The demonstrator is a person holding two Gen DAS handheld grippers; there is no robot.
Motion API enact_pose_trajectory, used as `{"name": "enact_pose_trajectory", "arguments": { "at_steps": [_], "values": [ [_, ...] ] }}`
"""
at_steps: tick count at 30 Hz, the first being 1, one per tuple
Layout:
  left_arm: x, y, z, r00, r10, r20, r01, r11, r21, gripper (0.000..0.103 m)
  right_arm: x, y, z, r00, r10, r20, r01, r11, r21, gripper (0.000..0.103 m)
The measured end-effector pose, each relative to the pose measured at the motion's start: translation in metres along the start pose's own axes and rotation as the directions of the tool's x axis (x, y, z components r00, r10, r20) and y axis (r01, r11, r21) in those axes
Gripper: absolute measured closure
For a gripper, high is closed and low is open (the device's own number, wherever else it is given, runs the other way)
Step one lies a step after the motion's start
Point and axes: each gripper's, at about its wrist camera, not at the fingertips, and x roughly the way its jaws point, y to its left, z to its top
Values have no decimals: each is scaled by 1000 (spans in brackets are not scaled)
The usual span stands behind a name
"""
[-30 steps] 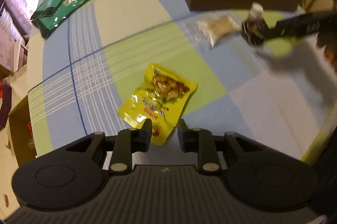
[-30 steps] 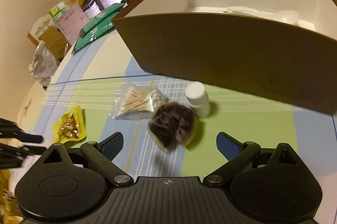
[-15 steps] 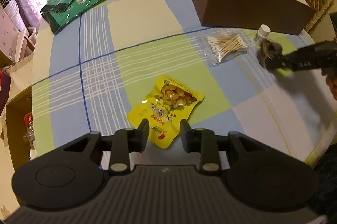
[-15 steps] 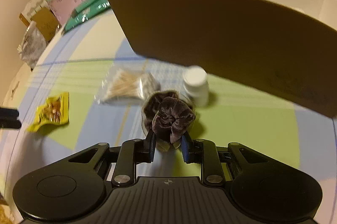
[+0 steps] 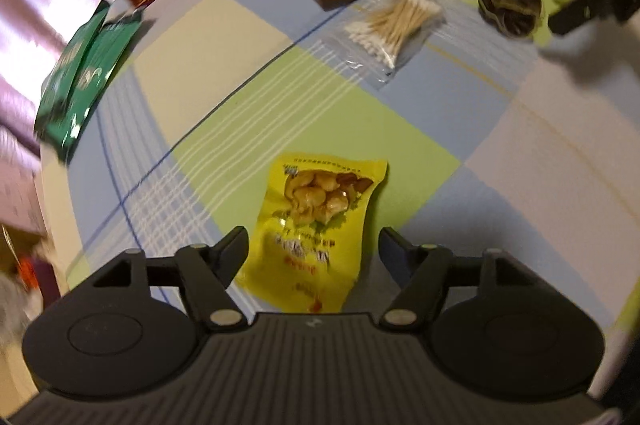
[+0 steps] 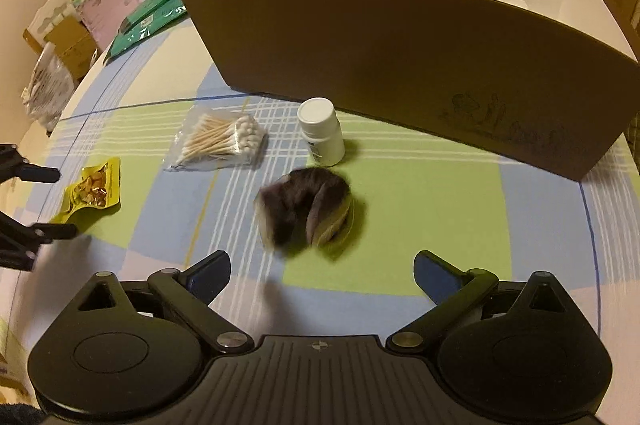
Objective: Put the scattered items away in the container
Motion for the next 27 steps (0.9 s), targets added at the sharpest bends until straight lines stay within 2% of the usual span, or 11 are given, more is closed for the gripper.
{"name": "enact_pose_trajectory", "arguments": {
  "at_steps": [5,7,8,11,13,15,17,19,23,25,27],
  "values": [
    [11,11,7,997,-74,27,74,997,-16,43,-2,2,0,1000,-4,15,4,1000,8,0],
    [15,25,7,987,-159,31,161,985,-68,53,-4,2,0,1000,-6,23,5,1000,8,0],
    [16,33,6,981,-192,29,194,975,-104,52,-4,2,0,1000,-5,29,5,1000,9,0],
    [14,36,4,981,-192,12,192,976,-107,55,-6,3,3,999,-3,39,3,1000,10,0],
    [10,36,5,984,-178,-3,176,977,-120,61,-6,4,5,999,-4,45,3,1000,8,0],
    [6,44,5,978,-207,1,203,960,-194,65,-6,5,6,999,0,48,-1,1000,5,0],
    [5,56,4,968,-248,25,244,922,-301,66,-5,6,8,999,8,52,-8,1000,0,0],
    [8,62,2,969,-245,34,240,894,-379,66,-3,8,10,999,13,53,-13,1000,-9,0],
    [7,45,9,985,-175,7,170,945,-280,63,3,16,16,998,12,60,-10,999,-43,0],
    [11,36,10,987,-161,4,157,959,-236,59,6,18,20,997,9,71,-5,999,-54,0],
    [15,35,9,987,-156,25,158,960,-233,58,10,20,24,997,6,77,-2,998,-57,1]
  ]
}}
